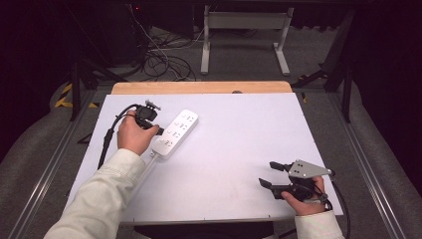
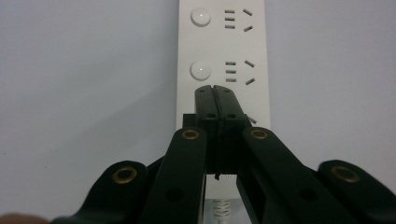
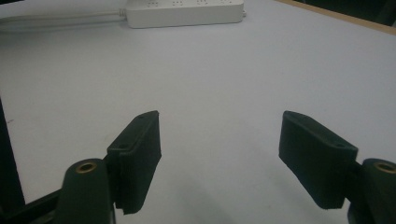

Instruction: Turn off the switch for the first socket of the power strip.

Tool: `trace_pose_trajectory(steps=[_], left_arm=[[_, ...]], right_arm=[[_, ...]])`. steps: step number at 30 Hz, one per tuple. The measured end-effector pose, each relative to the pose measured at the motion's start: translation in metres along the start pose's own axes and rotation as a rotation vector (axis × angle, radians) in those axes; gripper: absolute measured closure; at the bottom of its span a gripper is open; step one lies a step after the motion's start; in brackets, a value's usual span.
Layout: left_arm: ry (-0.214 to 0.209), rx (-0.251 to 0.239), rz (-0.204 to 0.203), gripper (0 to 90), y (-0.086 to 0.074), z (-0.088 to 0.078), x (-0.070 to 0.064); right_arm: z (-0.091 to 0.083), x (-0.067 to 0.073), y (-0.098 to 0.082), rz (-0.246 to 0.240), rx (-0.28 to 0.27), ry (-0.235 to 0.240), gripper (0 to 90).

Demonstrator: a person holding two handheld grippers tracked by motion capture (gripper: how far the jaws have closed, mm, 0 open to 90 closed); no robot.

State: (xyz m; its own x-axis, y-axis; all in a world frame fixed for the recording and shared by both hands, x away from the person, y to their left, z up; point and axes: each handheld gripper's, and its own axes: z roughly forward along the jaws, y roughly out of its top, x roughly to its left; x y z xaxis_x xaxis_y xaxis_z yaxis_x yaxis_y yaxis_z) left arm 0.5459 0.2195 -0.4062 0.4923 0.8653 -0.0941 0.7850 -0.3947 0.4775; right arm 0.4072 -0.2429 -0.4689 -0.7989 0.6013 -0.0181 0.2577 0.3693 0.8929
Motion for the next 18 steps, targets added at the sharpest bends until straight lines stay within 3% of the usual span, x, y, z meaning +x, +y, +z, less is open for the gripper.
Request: trace_pose_trajectory(steps=[10, 18], left_arm=[[-0.007, 0.087, -0.022, 89.7, 0.004, 0.012, 0.003], [0.005, 0.128, 0.023, 89.7, 0.007, 0.018, 0.001]], right_arm=[[0.001, 0.0, -0.001, 0.001, 0.008, 0.008, 29.8], [0.001, 0.0, -0.001, 0.001, 0.007, 0.012, 29.8]])
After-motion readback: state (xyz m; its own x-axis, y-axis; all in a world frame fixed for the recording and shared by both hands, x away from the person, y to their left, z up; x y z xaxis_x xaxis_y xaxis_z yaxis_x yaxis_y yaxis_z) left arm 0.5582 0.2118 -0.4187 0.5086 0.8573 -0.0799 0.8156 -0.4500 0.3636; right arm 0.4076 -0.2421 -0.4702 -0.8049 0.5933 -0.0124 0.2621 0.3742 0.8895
